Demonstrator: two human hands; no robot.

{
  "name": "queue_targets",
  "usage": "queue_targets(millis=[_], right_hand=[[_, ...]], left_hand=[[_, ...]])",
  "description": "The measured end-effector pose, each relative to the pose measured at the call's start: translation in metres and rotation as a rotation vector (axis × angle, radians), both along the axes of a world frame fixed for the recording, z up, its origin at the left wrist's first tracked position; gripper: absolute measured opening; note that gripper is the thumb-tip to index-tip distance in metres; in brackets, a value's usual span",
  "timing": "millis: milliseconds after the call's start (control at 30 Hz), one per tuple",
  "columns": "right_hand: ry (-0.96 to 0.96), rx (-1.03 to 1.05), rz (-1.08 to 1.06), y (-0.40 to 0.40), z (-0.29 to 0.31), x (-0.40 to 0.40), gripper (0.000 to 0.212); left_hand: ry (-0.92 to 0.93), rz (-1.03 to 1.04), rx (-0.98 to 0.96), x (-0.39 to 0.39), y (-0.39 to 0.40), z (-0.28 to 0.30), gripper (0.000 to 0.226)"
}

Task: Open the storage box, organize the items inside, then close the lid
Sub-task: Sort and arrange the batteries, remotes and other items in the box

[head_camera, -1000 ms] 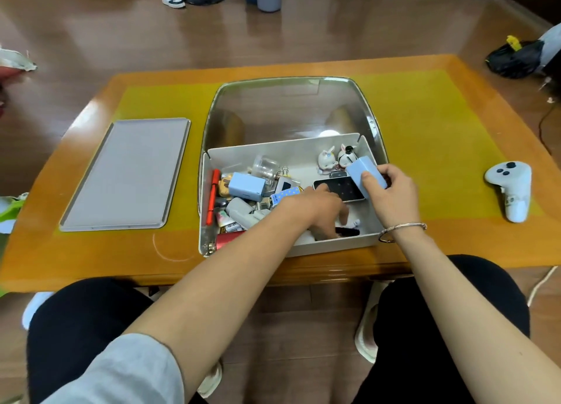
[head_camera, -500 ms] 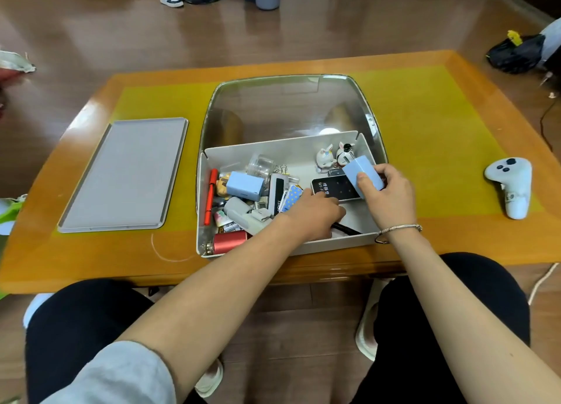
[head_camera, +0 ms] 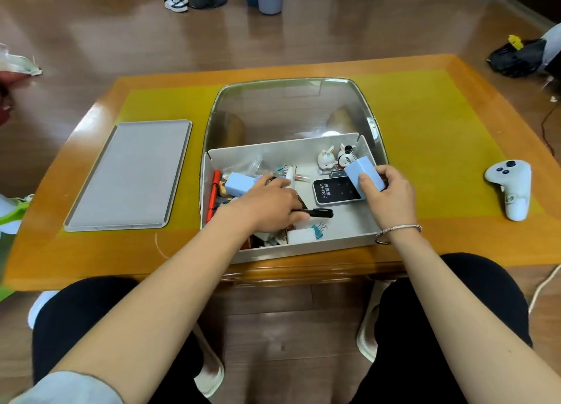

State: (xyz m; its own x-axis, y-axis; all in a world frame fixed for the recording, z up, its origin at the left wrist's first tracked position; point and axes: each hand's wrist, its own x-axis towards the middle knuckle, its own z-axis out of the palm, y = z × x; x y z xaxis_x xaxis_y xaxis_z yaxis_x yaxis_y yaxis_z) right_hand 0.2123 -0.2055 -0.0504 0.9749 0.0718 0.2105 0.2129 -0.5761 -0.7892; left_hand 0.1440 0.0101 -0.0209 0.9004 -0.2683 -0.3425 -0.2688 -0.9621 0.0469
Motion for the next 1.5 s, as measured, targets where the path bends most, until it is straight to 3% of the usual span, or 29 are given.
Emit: queue_targets(millis=[100,233,367,433,533,600,667,733,867,967,1133,1367,1500], right_hand=[[0.003,0.003,-0.002,0.0,0.0,0.0,0.014],[0.003,-0.001,-0.003,0.0,0.0,0.001,0.015],[-0.007,-0.009,-0.004,0.0,-0.001,0.0,0.013],[-0.01,-0.012,-0.005,0.0,-0.001,0.0,0.014],[-0.01,-0.003,-0.005,0.0,-0.001,0.0,0.018],[-0.006,0.012,-0.009,0.001,-0.001,0.0,0.021],[-0.005,0.037,-0.018,0.0,0.0,0.0,0.021],[-0.002,0.073,-0.038,0.0,0.001,0.0,0.02],[0.006,0.144,-0.088,-0.002,0.002,0.0,0.015],[0.013,0.145,-0.085,-0.001,0.003,0.0,0.014],[0.017,0.117,-0.081,-0.001,0.002,-0.001,0.013],[0.0,0.076,-0.08,0.0,0.002,-0.001,0.018],[-0.004,0.056,-0.075,0.0,0.002,-0.001,0.018]], left_hand=[[-0.1,0.068,-0.129,-0.003,0.002,0.004,0.041],[-0.273,0.313,-0.408,-0.011,0.009,0.01,0.033],[-0.488,0.522,-0.484,-0.011,0.014,0.014,0.027],[-0.548,0.637,-0.439,-0.01,0.017,0.014,0.037],[-0.417,0.74,-0.14,-0.011,0.023,0.011,0.056],[-0.389,0.761,0.029,-0.013,0.02,0.009,0.056],[-0.495,0.689,0.013,-0.012,0.01,0.009,0.049],[-0.506,0.473,-0.168,-0.006,-0.005,0.008,0.039],[-0.077,0.074,-0.515,0.015,-0.044,0.002,0.029],[0.08,-0.067,-0.438,0.032,-0.07,-0.015,0.043],[0.241,-0.156,-0.335,0.044,-0.091,-0.029,0.06],[0.209,-0.141,-0.335,0.044,-0.09,-0.031,0.034],[0.148,-0.072,-0.318,0.038,-0.086,-0.035,0.031]])
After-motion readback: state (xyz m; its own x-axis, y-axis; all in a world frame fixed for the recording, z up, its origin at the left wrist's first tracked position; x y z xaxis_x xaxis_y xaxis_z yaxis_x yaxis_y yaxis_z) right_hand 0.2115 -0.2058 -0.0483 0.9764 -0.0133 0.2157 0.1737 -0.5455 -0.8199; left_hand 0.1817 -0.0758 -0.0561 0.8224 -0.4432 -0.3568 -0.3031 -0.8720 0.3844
